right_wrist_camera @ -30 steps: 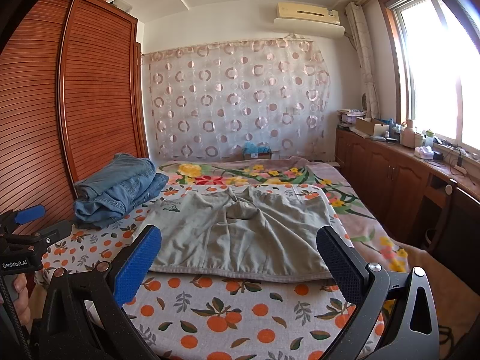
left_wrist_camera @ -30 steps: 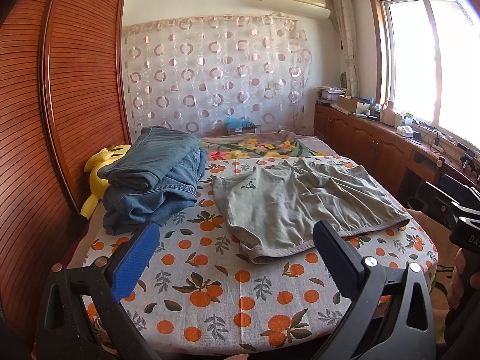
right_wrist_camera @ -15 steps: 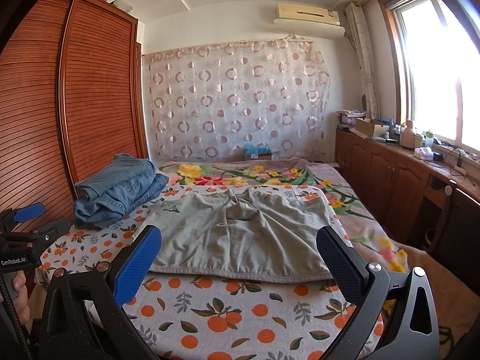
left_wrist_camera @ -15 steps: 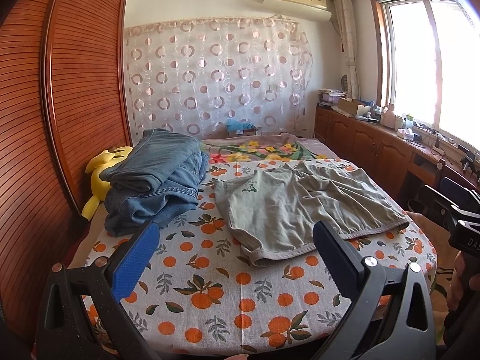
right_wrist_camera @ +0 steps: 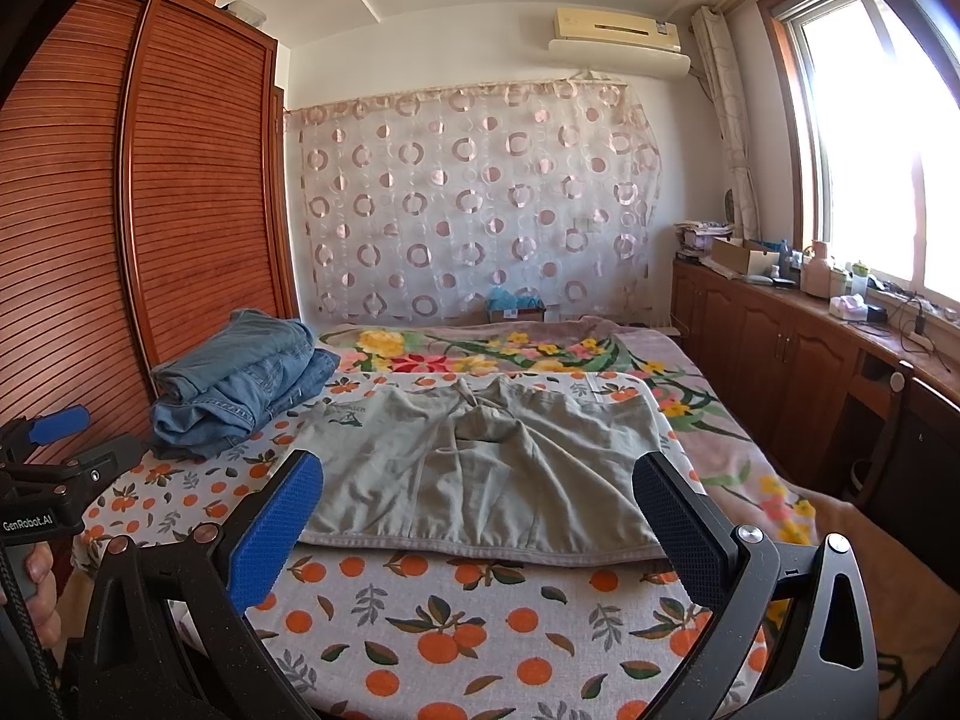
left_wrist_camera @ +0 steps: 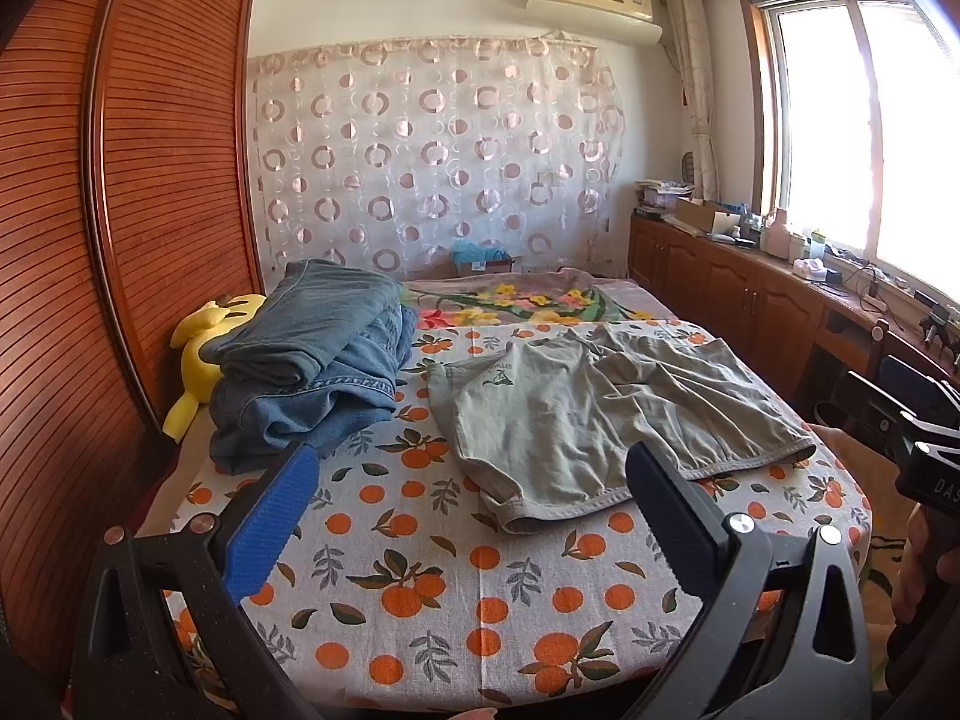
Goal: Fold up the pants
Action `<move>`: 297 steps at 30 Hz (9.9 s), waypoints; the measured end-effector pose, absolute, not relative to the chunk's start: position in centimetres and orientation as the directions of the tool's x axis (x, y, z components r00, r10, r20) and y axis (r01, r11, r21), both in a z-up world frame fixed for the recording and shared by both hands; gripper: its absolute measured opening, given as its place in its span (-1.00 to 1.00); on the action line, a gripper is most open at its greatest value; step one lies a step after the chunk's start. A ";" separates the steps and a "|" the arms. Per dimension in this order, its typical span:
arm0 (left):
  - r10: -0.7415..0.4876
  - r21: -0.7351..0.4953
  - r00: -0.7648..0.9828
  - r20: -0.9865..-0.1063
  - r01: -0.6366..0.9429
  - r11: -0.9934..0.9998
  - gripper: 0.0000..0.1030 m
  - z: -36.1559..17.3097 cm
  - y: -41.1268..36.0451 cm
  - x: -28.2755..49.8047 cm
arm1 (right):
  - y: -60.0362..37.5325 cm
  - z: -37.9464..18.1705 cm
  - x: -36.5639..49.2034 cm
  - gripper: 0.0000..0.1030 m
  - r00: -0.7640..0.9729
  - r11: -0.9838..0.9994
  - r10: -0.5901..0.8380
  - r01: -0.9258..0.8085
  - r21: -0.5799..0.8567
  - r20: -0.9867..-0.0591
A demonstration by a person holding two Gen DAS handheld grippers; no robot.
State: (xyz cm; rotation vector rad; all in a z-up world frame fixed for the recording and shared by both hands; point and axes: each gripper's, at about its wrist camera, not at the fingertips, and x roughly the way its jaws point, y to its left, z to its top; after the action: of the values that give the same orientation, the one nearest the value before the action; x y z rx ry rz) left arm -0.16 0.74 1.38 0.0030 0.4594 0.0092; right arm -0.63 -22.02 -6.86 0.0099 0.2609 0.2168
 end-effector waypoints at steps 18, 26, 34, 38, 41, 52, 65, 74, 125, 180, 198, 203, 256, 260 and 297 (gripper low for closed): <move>0.009 0.004 0.897 -0.442 -0.008 1.000 0.99 1.3 0.8 -0.3 | -22.0 -6.7 -0.7 1.00 0.944 0.976 0.216 -0.214 0.036 -0.251; 0.008 0.003 0.895 -0.446 -0.007 1.000 0.99 1.3 0.7 -0.3 | -22.0 -6.9 -0.6 1.00 0.942 0.976 0.216 -0.214 0.035 -0.256; 0.002 0.000 0.885 -0.465 -0.002 1.000 0.99 0.0 0.3 0.1 | -22.3 -7.4 -0.2 1.00 0.934 0.975 0.222 -0.220 0.040 -0.279; -0.004 -0.002 0.868 -0.497 0.003 1.000 0.99 -1.1 0.7 1.1 | -23.0 -7.7 0.3 1.00 0.928 0.975 0.219 -0.217 0.041 -0.301; -0.011 -0.006 0.856 -0.516 0.010 1.000 0.99 -1.8 1.0 1.7 | -23.6 -8.0 0.6 1.00 0.929 0.979 0.200 -0.200 0.033 -0.312; -0.057 0.012 0.804 -0.592 0.079 0.997 0.99 -5.4 1.0 4.2 | -26.2 -9.1 2.2 0.87 0.908 0.990 0.132 -0.142 0.004 -0.397; -0.137 -0.030 0.752 -0.644 0.154 0.988 0.56 -7.2 0.8 7.6 | -26.8 -8.7 2.6 0.25 0.870 0.994 0.091 -0.105 -0.002 -0.486; -0.210 -0.098 0.683 -0.700 0.199 0.975 -0.16 -8.8 0.8 9.4 | -27.5 -8.6 3.3 0.23 0.859 0.996 0.084 -0.084 0.024 -0.505; -0.304 -0.176 0.663 -0.684 0.254 0.951 -0.84 -7.4 3.5 5.1 | -30.0 -6.5 0.8 -0.88 0.782 0.963 0.268 -0.225 0.146 -0.562; -0.224 -0.096 0.673 -0.705 0.223 0.970 0.39 -8.1 2.1 5.4 | -30.6 -7.0 0.3 -0.18 0.759 0.974 0.215 -0.120 0.192 -0.615; -0.205 -0.109 0.698 -0.686 0.180 0.978 0.39 -7.7 3.5 5.4 | -23.5 -2.1 2.8 -0.88 0.785 0.927 0.369 -0.353 0.130 -0.498; -0.184 -0.110 0.712 -0.677 0.149 0.983 0.39 -7.3 4.9 5.1 | -19.0 -0.9 3.5 -0.88 0.753 0.883 0.450 -0.457 0.109 -0.481; -0.179 -0.079 0.687 -0.705 0.174 0.982 0.02 -8.7 5.0 12.1 | -19.4 -5.5 11.3 -0.12 0.738 0.935 0.321 -0.345 0.077 -0.594; -0.183 -0.086 0.649 -0.738 0.178 0.980 -0.14 -9.7 4.9 13.6 | -18.9 -5.6 12.1 -0.12 0.741 0.936 0.317 -0.345 0.069 -0.591; -0.241 -0.069 0.665 -0.707 0.273 0.959 -0.09 -7.1 1.6 11.1 | -21.5 -6.1 12.2 -0.12 0.738 0.938 0.333 -0.322 0.128 -0.587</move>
State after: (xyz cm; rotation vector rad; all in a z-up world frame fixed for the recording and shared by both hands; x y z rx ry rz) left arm 11.14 1.56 -7.12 0.0443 0.7913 -0.2903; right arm 12.24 -21.51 -6.10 0.0181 0.6482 0.3596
